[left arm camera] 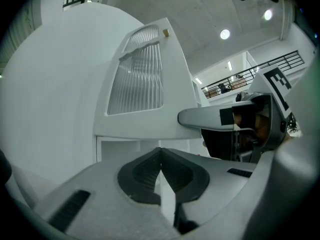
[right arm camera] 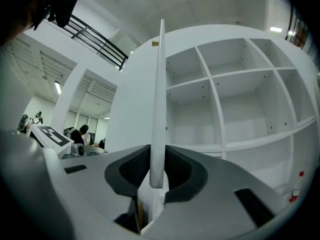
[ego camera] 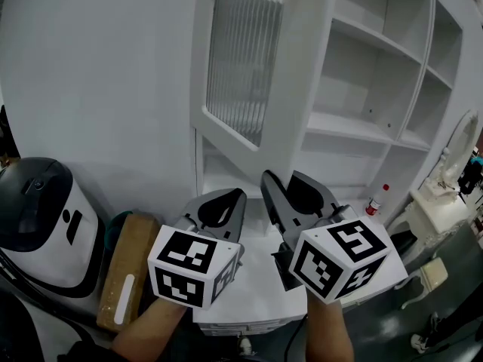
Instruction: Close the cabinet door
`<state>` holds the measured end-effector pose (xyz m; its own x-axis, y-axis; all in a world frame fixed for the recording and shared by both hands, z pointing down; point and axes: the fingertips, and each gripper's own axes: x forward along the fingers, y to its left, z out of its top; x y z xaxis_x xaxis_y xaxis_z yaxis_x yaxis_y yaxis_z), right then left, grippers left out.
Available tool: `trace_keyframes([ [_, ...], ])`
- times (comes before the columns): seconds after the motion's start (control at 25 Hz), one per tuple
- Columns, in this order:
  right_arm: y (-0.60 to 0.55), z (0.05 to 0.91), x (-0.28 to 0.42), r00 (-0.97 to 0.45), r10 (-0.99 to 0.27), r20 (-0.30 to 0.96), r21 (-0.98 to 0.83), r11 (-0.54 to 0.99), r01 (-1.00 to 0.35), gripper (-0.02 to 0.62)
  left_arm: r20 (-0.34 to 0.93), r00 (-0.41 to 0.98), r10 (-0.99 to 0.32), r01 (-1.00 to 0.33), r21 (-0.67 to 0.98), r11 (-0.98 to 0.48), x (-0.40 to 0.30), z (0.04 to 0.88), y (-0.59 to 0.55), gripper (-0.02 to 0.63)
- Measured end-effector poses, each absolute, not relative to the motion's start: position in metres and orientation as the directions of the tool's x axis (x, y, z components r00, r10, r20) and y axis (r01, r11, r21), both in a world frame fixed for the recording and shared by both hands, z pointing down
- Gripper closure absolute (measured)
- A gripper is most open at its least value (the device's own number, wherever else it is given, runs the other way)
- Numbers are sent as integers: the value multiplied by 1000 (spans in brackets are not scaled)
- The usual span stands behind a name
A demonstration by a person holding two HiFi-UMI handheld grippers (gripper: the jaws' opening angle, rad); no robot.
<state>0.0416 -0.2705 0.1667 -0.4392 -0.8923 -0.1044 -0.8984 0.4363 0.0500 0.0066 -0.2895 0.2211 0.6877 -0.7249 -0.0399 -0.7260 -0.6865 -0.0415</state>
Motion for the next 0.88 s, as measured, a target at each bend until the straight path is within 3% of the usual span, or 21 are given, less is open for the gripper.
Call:
trace_keyframes([
  [0.88, -331, 166, 117, -557, -826, -88, 18, 558, -830, 495, -28, 667, -745, -745, -49, -665, 91, 219, -347, 594],
])
